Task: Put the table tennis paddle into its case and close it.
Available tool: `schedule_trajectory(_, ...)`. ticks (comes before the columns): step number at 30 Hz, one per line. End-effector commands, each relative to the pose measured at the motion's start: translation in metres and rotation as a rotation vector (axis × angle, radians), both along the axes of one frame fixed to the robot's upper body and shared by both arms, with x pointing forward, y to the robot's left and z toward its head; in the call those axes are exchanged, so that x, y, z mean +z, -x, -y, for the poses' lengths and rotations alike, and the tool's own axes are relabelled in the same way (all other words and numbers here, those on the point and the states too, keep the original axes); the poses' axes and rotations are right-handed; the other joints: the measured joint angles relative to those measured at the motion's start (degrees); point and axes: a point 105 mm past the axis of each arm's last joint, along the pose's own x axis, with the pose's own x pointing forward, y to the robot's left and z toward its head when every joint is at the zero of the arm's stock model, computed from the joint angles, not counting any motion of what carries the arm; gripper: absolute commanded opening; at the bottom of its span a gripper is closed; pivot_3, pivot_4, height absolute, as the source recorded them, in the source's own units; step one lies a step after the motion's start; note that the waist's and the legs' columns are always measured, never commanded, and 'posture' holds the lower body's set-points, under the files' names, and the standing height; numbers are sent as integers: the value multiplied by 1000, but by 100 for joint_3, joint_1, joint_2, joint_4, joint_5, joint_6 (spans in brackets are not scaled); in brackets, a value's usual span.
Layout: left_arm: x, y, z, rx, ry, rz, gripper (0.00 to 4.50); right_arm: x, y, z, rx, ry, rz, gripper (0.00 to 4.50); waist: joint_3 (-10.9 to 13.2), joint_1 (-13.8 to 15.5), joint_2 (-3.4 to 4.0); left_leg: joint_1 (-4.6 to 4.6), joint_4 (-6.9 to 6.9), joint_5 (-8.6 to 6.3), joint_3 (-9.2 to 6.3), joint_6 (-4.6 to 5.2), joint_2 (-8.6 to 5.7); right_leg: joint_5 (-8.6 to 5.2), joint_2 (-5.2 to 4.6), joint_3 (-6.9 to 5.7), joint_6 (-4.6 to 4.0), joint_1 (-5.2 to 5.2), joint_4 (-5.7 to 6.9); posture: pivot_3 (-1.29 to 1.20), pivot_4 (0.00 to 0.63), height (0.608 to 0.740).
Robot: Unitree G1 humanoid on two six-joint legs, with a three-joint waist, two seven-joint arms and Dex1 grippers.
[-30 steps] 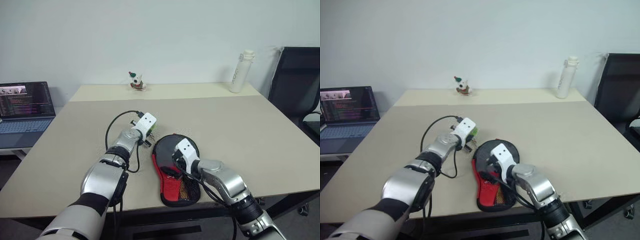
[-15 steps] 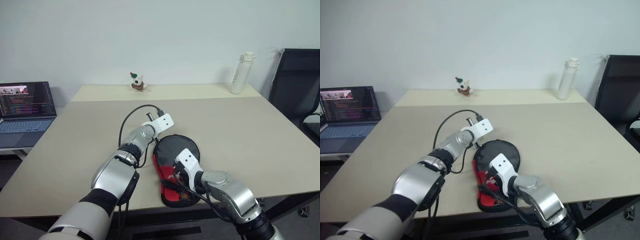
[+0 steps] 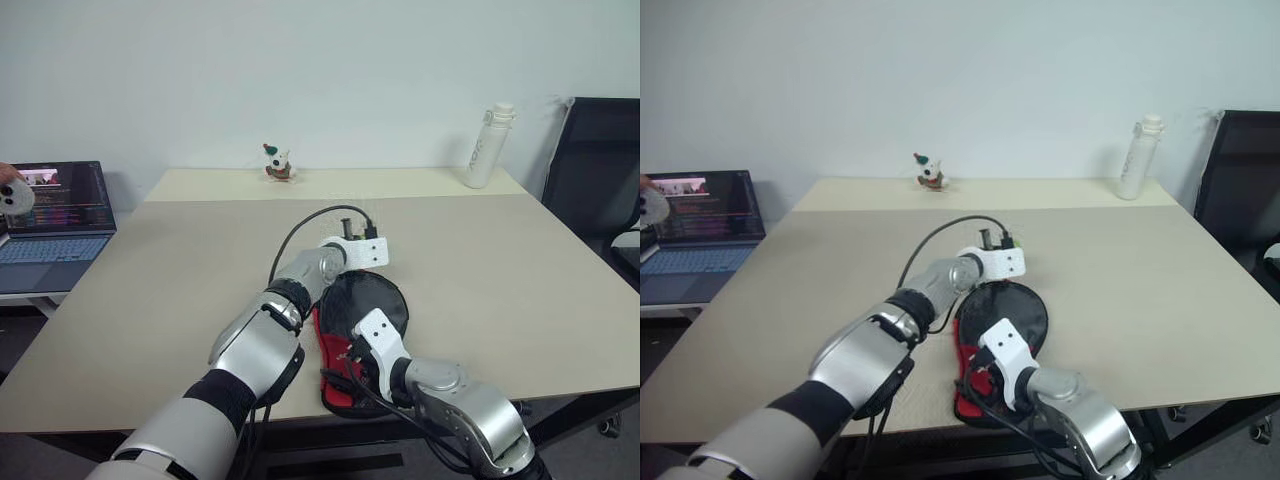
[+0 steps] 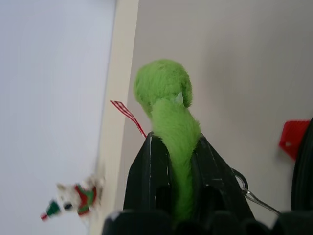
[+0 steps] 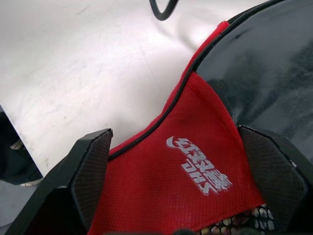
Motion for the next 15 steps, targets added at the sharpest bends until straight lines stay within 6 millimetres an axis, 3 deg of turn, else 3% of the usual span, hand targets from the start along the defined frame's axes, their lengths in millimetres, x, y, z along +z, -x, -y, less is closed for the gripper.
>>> schedule_trajectory(1,37,8,34,-120,-10,140,83,-59,36,-7,63,90,-295,4500,0,-6,0,0,0,0,0,0,1,0,1,0,0,0,0,0,150,740)
schedule_trajectory(8,13,19,50,-212,-123,93,83,-58,31,-6,49,85,-285,4500,-2,-7,-1,1,0,0,0,0,2,0,2,0,0,0,1,0,150,740)
schedule_trajectory(15,-6,23,44,-231,-113,-39,2461,-55,26,-10,51,77,-273,4500,-26,-44,-2,3,0,-1,0,0,4,-1,4,1,-1,1,1,0,150,740)
